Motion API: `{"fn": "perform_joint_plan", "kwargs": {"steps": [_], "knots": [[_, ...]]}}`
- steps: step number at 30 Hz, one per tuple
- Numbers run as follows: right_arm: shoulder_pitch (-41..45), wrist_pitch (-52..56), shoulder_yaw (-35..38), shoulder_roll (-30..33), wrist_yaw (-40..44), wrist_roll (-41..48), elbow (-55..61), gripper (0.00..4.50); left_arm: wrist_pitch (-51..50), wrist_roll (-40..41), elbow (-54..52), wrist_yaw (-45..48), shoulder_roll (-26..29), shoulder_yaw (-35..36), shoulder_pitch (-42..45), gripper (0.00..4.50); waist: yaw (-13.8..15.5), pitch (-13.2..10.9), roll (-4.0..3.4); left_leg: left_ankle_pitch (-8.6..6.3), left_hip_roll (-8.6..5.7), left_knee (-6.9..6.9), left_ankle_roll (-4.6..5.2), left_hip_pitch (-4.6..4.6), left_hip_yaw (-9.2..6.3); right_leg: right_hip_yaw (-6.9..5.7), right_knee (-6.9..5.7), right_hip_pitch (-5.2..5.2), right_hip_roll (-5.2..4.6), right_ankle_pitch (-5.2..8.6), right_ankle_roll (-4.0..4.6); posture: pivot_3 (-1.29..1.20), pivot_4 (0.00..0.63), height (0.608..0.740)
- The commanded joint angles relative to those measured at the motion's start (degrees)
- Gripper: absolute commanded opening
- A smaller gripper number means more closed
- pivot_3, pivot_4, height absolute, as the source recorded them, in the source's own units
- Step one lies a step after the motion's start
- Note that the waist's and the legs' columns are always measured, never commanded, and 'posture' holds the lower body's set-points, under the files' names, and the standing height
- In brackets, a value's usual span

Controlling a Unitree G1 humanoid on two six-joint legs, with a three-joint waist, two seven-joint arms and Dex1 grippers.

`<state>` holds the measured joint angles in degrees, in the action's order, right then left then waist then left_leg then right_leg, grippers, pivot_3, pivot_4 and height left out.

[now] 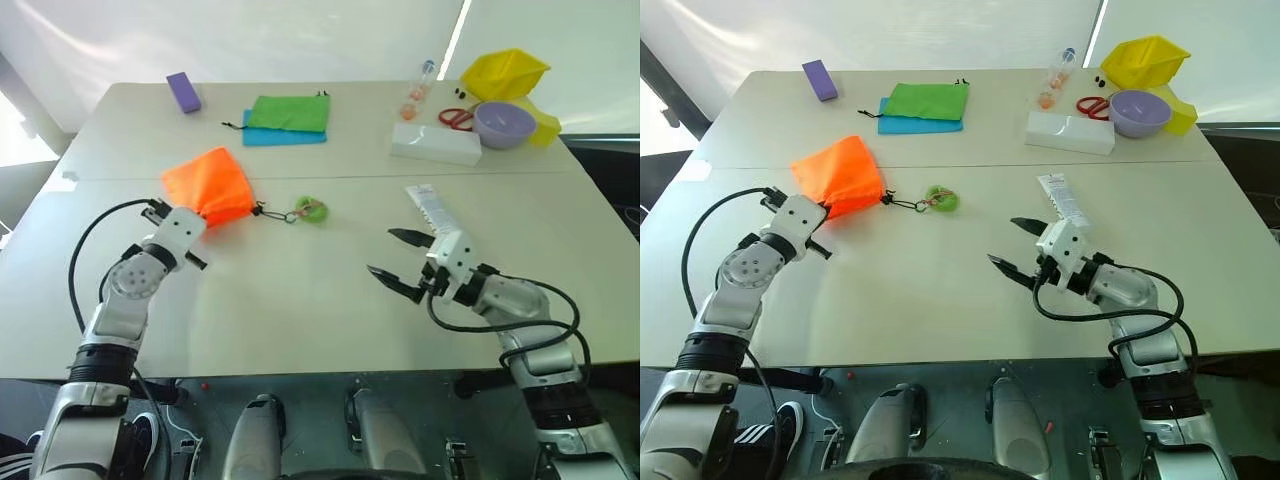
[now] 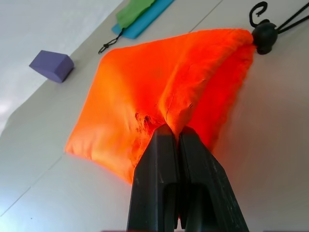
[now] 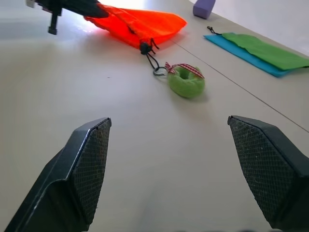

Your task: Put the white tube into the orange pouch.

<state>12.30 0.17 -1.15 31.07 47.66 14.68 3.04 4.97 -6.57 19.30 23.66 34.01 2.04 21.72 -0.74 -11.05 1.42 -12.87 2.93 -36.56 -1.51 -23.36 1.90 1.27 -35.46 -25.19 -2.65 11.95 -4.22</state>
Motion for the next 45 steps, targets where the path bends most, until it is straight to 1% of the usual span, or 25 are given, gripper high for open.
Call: {"fn": "perform_joint_plan", "kwargs": {"steps": [1, 4, 6, 9, 12, 15, 19, 23, 26, 27, 28, 29, 33, 35, 36, 37, 39, 42, 43, 45], "knots": [[1.7, -2.4, 3.5, 1.7, -0.8, -0.7, -2.1, 4.06, -1.7, 2.8, -7.0, 2.7, 2.1, 2.3, -2.4, 0.01, -0.1, 0.0, 0.0, 0.0, 0.0, -0.01, 0.0, 0.0, 0.01, 0.01, 0.01, 0.0, 0.0, 0.0, 0.0, 0.0, 0.15, 0.74], [3.2, -0.8, 4.8, 2.7, -4.2, -2.8, -5.4, 4.06, -3.4, 3.4, -10.5, 3.3, 2.6, 2.9, -4.4, 0.01, 0.0, 0.0, 0.0, 0.0, 0.0, -0.01, 0.0, -0.01, 0.03, 0.02, 0.01, 0.0, -0.02, 0.0, 0.0, 0.0, 0.15, 0.74], [4.8, -0.5, 5.4, 3.2, -8.8, -6.7, -8.4, 4.06, -4.1, 3.2, -11.4, 3.2, 2.8, 3.0, -5.0, 0.01, 0.0, 0.0, 0.0, 0.0, 0.0, -0.01, 0.0, 0.01, 0.01, 0.01, -0.01, 0.0, -0.01, 0.0, 0.01, 0.0, 0.15, 0.74], [7.7, 8.9, 7.1, 2.8, -13.9, -6.9, -10.6, 4.06, -4.2, 2.5, -10.7, 2.7, 2.7, 3.0, -4.9, 0.01, -0.1, 0.0, 0.0, 0.0, 0.0, -0.09, 0.0, 0.01, 0.01, 0.02, -0.08, 0.0, -0.01, 0.0, 0.02, 0.0, 0.15, 0.74], [9.5, 16.0, 7.5, 2.8, -17.1, -7.5, -11.3, 4.06, -4.1, 2.4, -10.3, 2.7, 2.5, 2.7, -4.6, 0.01, -0.1, 0.0, 0.0, 0.0, 0.0, -0.14, 0.0, 0.0, 0.01, 0.02, -0.1, 0.0, -0.01, -0.01, 0.02, 0.0, 0.15, 0.74], [11.7, 26.5, 8.9, 1.8, -20.2, -5.6, -10.6, 4.06, -3.5, 2.3, -9.8, 2.8, 2.3, 2.3, -4.2, 0.01, -0.1, 0.0, 0.0, 0.0, 0.01, -0.14, 0.0, -0.01, 0.01, 0.02, -0.1, 0.0, -0.01, -0.01, 0.02, 0.0, 0.15, 0.74], [13.3, 36.2, 10.9, 0.8, -21.8, -2.6, -9.9, 4.06, -3.3, 2.2, -9.3, 2.7, 2.0, 2.1, -3.8, 0.01, -0.1, 0.0, 0.0, 0.0, 0.01, -0.14, 0.0, -0.02, 0.01, 0.02, -0.1, -0.01, -0.01, -0.01, 0.02, 0.0, 0.15, 0.74], [13.5, 39.5, 10.9, 0.9, -21.8, -1.7, -9.5, 4.06, -3.0, 2.2, -9.2, 2.7, 1.7, 2.0, -3.7, 0.01, -0.1, 0.0, 0.0, 0.0, 0.01, -0.15, 0.0, -0.03, 0.01, 0.02, -0.09, -0.01, -0.01, -0.01, 0.01, 0.0, 0.15, 0.74], [13.5, 40.2, 11.6, 0.2, -22.6, -0.9, -9.2, 3.18, -3.0, 2.2, -9.2, 2.8, 1.7, 2.0, -3.8, 0.0, -0.1, 0.0, 0.0, 0.0, 0.0, -0.15, 0.0, -0.04, 0.0, 0.02, -0.09, -0.01, -0.01, -0.01, 0.01, 0.0, 0.15, 0.74], [13.5, 40.4, 11.6, 0.1, -22.7, -0.8, -8.9, 2.76, -2.9, 2.2, -9.2, 2.8, 1.7, 1.9, -3.8, 0.0, -0.1, 0.0, 0.0, 0.0, 0.0, -0.15, 0.0, -0.03, 0.0, 0.02, -0.1, 0.0, -0.01, -0.01, 0.01, 0.0, 0.15, 0.74], [13.5, 40.4, 11.5, 0.0, -22.8, -0.9, -8.7, 2.15, -2.9, 2.2, -9.1, 2.8, 1.6, 1.9, -3.7, 0.0, -0.1, 0.0, 0.0, 0.0, 0.0, -0.15, 0.0, -0.03, 0.0, 0.02, -0.1, -0.01, -0.01, -0.01, 0.01, 0.0, 0.15, 0.74], [13.5, 40.3, 11.5, 0.0, -22.9, -0.9, -8.5, 1.78, -2.9, 2.2, -9.1, 2.8, 1.6, 1.8, -3.7, 0.0, -0.1, 0.0, 0.0, 0.0, 0.0, -0.16, 0.0, -0.03, 0.0, 0.02, -0.1, -0.01, -0.01, -0.01, 0.01, 0.0, 0.15, 0.74], [13.4, 37.8, 10.6, 0.5, -22.4, -1.8, -7.9, 1.81, -2.7, 2.1, -8.8, 2.9, 1.5, 1.6, -3.4, 0.0, -0.2, 0.0, 0.0, 0.0, 0.0, -0.2, 0.0, -0.04, 0.0, 0.02, -0.1, -0.01, 0.0, -0.01, 0.0, 0.0, 0.15, 0.74], [12.2, 36.0, 9.5, 0.7, -19.0, -0.6, -4.9, 1.81, -2.7, 2.0, -8.7, 2.9, 1.5, 1.5, -3.2, 0.0, -0.2, 0.0, -0.01, 0.0, 0.0, -0.2, 0.0, -0.05, 0.0, 0.02, -0.1, -0.01, -0.01, -0.01, -0.01, 0.0, 0.15, 0.74], [10.5, 33.9, 7.5, 1.4, -15.0, 0.3, -1.1, 1.81, -2.6, 2.1, -8.7, 3.0, 1.5, 1.5, -3.2, 0.0, -0.2, 0.0, -0.01, 0.0, 0.0, -0.2, 0.01, -0.06, 0.0, 0.02, -0.1, -0.02, -0.01, -0.01, -0.01, 0.0, 0.15, 0.74], [8.8, 34.2, 6.0, 1.8, -11.6, 2.1, 2.8, 1.81, -2.5, 2.1, -8.7, 3.0, 1.5, 1.5, -3.2, 0.0, -0.2, 0.0, -0.01, 0.0, 0.01, -0.2, 0.01, -0.06, -0.01, 0.02, -0.1, -0.02, 0.0, -0.01, -0.02, 0.0, 0.15, 0.74], [6.3, 36.6, 4.4, 1.8, -7.6, 5.7, 8.6, 1.81, -2.3, 2.1, -8.6, 3.1, 1.6, 1.4, -3.2, 0.0, -0.3, 0.0, -0.01, -0.01, 0.02, -0.14, 0.02, -0.07, -0.05, 0.01, -0.11, -0.03, 0.03, 0.02, -0.06, 0.0, 0.15, 0.74], [3.8, 37.6, -1.3, 1.6, -4.9, 6.8, 16.6, 1.81, -2.4, 2.0, -9.0, 3.1, 1.5, 1.3, -3.4, 0.0, -0.3, 0.0, -0.01, -0.01, 0.03, -0.12, 0.02, -0.06, -0.07, 0.01, -0.11, -0.04, 0.06, 0.02, -0.06, 0.0, 0.15, 0.74], [3.6, 37.5, -3.8, 1.5, -4.7, 5.9, 18.0, 1.81, -2.5, 2.0, -9.0, 3.1, 1.5, 1.3, -3.4, 0.0, -0.2, 0.0, -0.01, -0.01, 0.03, -0.13, 0.02, -0.06, -0.08, 0.0, -0.11, -0.04, 0.05, 0.02, -0.06, 0.0, 0.15, 0.74], [4.1, 40.3, -7.7, -0.8, -4.9, 7.2, 20.2, 1.81, -2.6, 2.1, -9.1, 3.2, 1.5, 1.3, -3.3, 0.0, -0.3, 0.0, 0.0, -0.01, 0.03, -0.23, 0.01, -0.06, -0.06, 0.01, -0.12, -0.03, 0.03, 0.02, -0.06, 0.0, 0.15, 0.74]]}}
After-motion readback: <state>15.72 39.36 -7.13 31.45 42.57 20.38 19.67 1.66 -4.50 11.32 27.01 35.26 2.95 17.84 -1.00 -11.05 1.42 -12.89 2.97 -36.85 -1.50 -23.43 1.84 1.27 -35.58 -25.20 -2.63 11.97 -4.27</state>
